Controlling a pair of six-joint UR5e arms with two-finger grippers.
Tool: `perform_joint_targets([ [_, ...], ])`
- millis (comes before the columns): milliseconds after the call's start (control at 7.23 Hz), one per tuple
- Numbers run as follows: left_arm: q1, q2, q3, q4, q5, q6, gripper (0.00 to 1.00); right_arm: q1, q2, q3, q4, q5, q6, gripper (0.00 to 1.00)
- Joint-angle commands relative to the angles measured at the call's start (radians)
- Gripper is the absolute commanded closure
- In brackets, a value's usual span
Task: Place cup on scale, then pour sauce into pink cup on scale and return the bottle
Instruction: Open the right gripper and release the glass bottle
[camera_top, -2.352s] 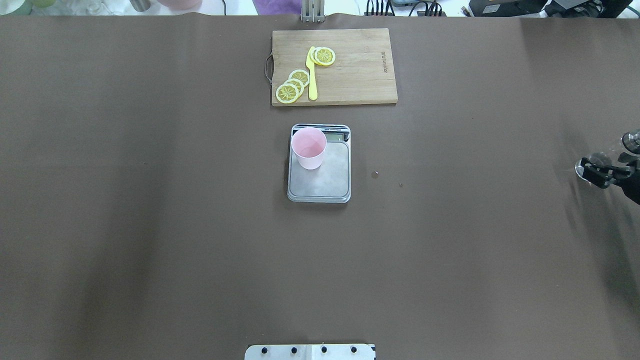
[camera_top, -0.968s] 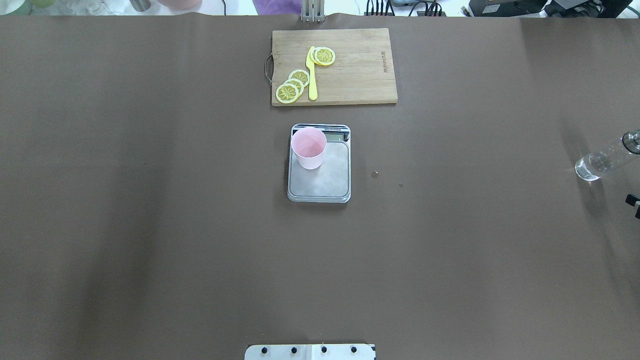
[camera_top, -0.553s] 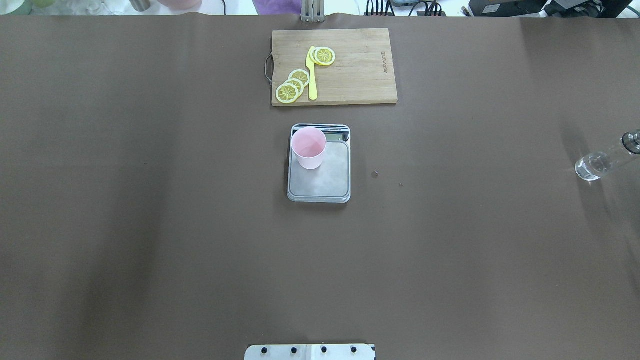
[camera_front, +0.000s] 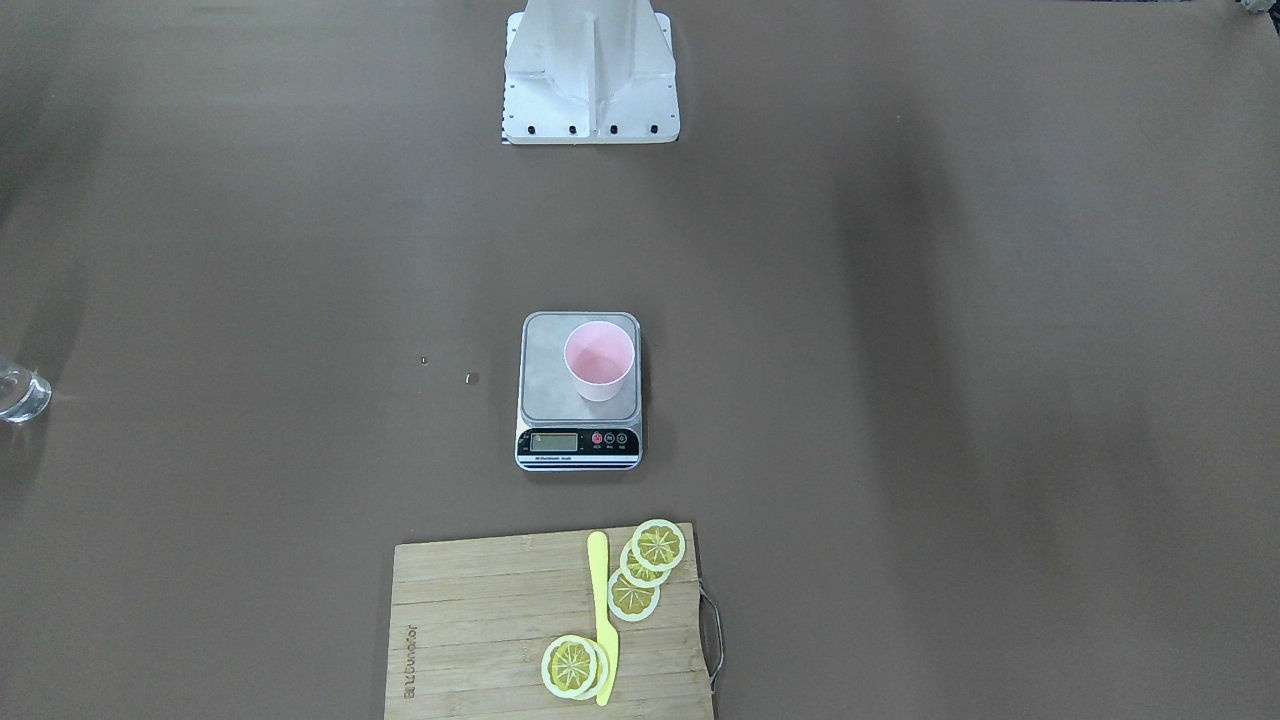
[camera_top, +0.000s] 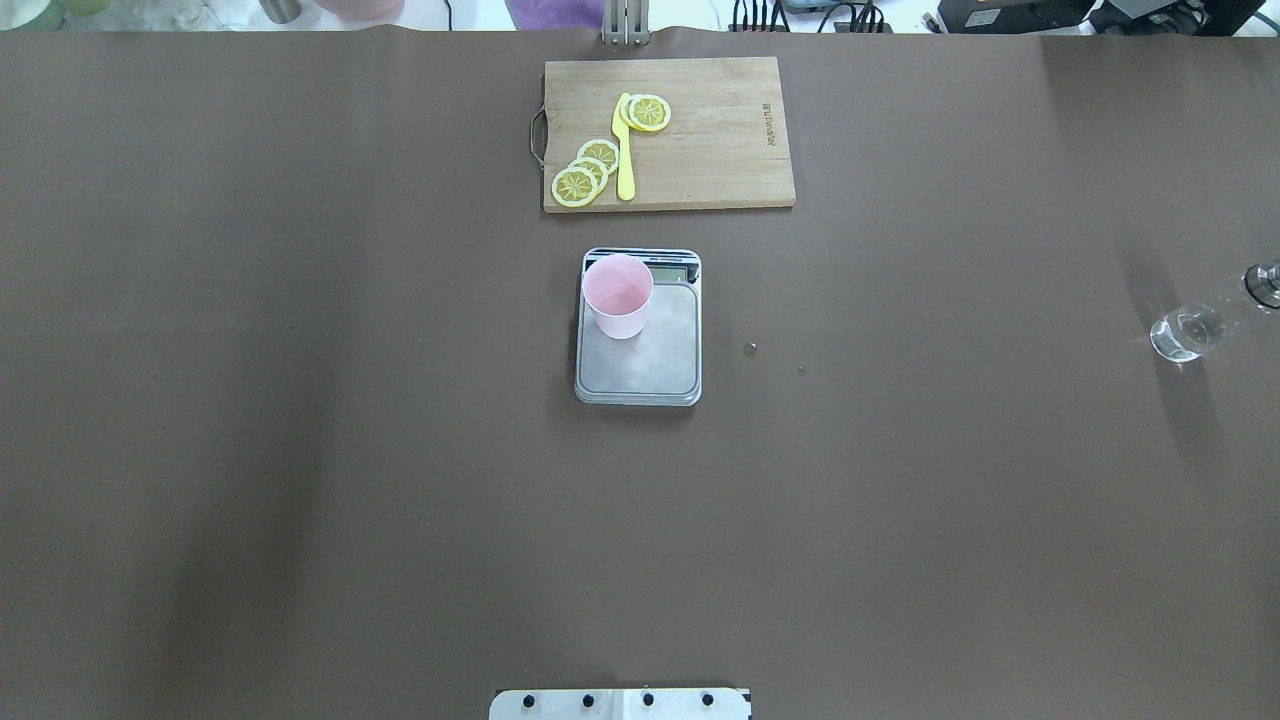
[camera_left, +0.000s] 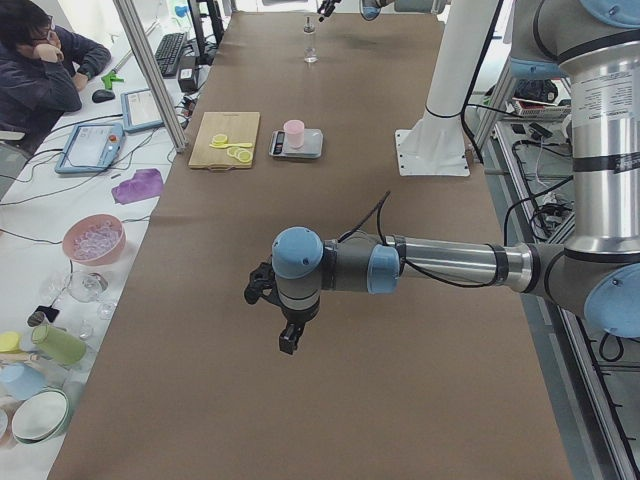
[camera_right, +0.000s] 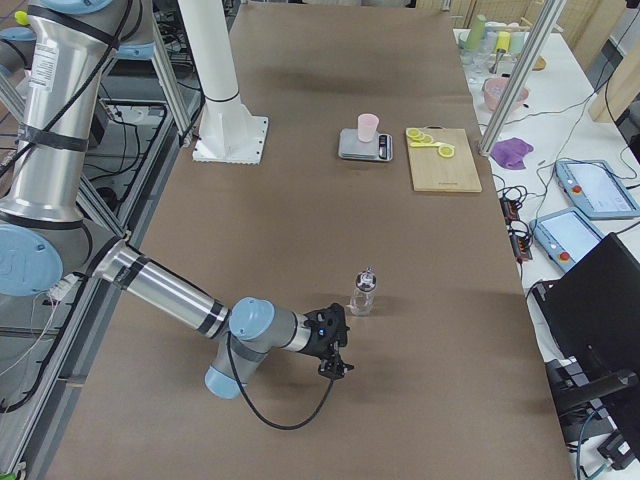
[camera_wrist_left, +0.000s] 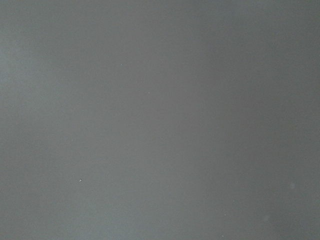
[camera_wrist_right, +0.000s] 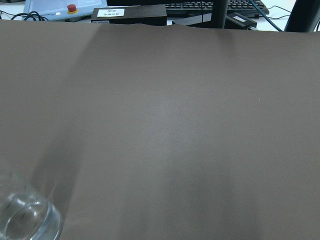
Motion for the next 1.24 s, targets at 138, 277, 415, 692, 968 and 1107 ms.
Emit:
perform_joint_targets([
  [138, 0.002, -0.007, 0.0, 0.0, 0.0, 0.0, 0.02, 0.14, 0.232, 0.006, -0.438, 0.157, -0.127, 0.0],
  [277, 0.002, -0.012, 0.001, 0.0, 0.002, -0.002, 0.02, 0.169, 0.266, 0.019, -0.579, 0.219, -0.154, 0.0],
  [415, 0.002, -0.015, 0.001, 0.001, 0.002, -0.005, 0.02, 0.171, 0.28, 0.049, -0.685, 0.232, -0.218, 0.0],
  [692, 0.003, -0.017, 0.01, 0.009, 0.0, -0.008, 0.02, 0.131, 0.296, 0.182, -0.981, 0.254, -0.341, 0.0],
  [968, 0.005, -0.018, 0.021, 0.038, 0.005, -0.012, 0.02, 0.134, 0.334, 0.33, -1.469, 0.243, -0.639, 0.0],
  [1107, 0.005, -0.018, 0.02, 0.062, 0.005, -0.011, 0.02, 0.148, 0.319, 0.388, -1.613, 0.208, -0.749, 0.0],
])
